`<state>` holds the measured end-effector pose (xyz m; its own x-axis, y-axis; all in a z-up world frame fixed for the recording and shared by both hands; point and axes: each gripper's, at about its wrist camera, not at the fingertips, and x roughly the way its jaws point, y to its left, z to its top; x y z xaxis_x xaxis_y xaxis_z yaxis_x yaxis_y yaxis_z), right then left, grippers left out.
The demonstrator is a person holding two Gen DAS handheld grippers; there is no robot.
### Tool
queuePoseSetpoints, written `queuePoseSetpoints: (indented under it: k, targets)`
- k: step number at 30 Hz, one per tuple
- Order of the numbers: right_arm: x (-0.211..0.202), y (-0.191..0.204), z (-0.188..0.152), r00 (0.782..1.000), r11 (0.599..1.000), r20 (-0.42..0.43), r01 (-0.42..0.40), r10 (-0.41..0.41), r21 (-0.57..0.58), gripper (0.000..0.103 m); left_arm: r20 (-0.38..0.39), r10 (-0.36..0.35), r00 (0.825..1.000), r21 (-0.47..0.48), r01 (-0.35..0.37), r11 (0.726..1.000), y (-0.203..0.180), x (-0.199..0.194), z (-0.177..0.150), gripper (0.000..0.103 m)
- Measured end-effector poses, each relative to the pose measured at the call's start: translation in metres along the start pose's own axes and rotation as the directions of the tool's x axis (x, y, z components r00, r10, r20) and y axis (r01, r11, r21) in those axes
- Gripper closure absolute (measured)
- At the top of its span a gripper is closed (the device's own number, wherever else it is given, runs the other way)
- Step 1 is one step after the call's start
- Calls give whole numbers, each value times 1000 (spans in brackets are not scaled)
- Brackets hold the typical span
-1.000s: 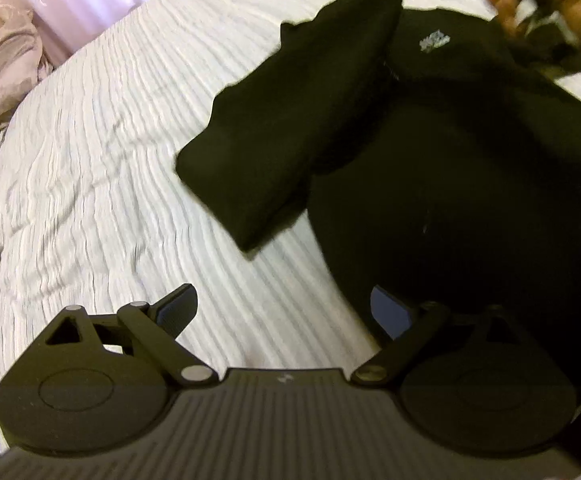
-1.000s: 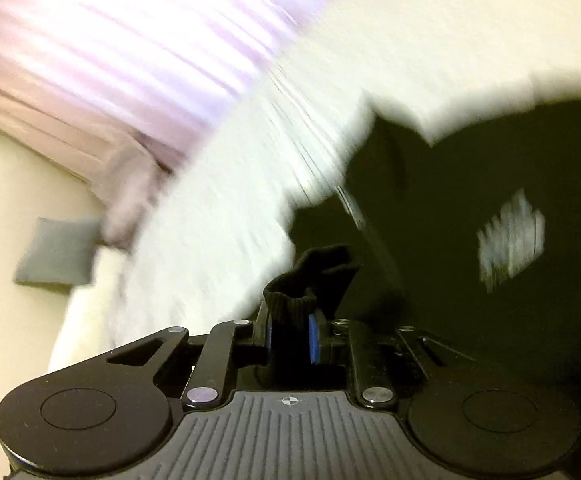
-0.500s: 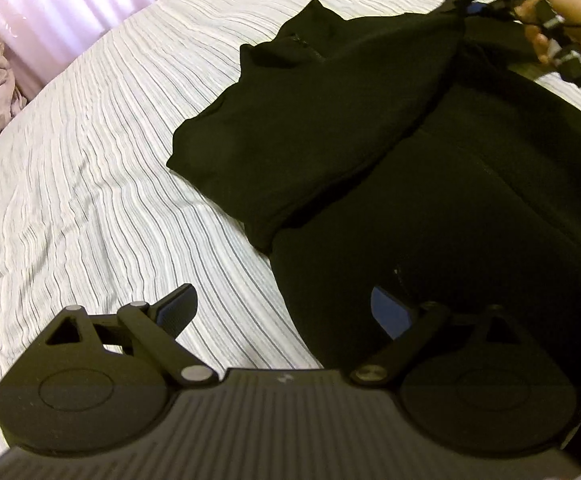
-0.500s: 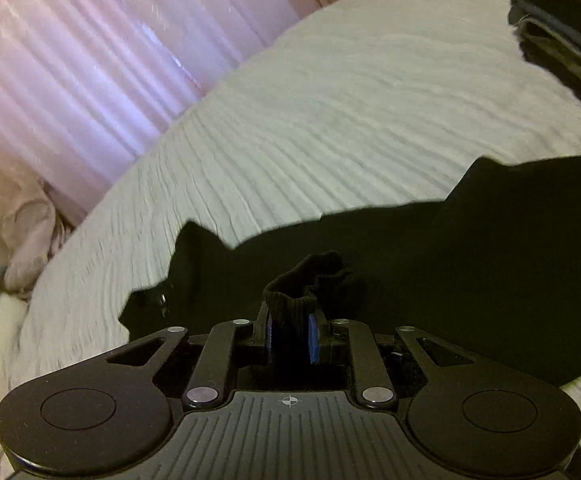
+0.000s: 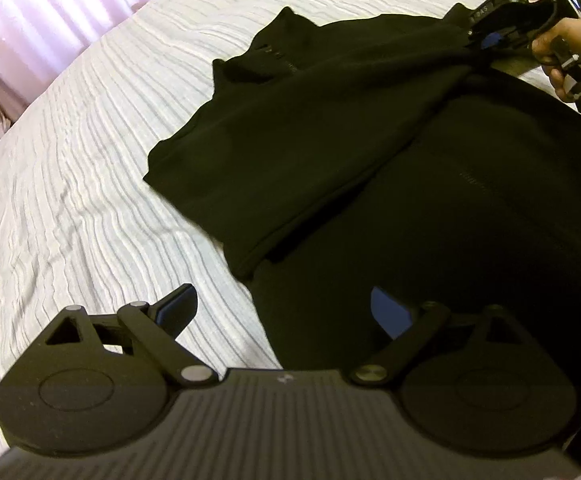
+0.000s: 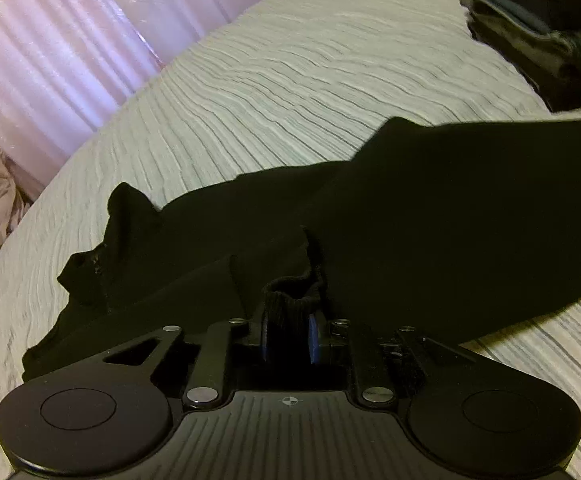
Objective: Fold clothes
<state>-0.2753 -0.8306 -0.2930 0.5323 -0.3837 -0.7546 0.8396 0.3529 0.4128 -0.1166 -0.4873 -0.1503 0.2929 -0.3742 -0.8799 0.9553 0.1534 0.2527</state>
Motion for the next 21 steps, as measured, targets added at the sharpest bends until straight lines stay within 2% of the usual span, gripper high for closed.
queuePoseSetpoints:
  k: [1,2,6,10,14,18,20,21]
  targets:
    - [-4,-1,0,1000,1000,5,6,-6,-2,56,2,-2,1000,6,2,1000,-2,0,2,11]
    - [-9,-3,1,1000,1000,14,8,-8,1,53,3,-4,1000,13,4,1000,-4,0,5,11]
    - [-32,-18,-2,1000,999,20,5,-6,33,52,17,-18,1000,52,17,999,-13,-1,18,11]
    - [-63,-54,-4,998,992,47,45,-51,122,52,36,-39,999,112,35,993,-29,6,43,11]
    - [-101,-123,1,984,954,84,130,-158,269,52,54,-61,997,173,51,984,-46,13,67,11]
    - [-138,-207,16,949,888,134,208,-284,409,51,61,-85,995,231,69,971,-67,21,91,11]
    - [-151,-244,25,927,853,153,238,-342,465,38,56,-100,993,259,83,962,-79,27,99,11]
    - [-155,-260,29,916,832,156,252,-370,494,23,50,-110,993,272,92,958,-86,30,103,11]
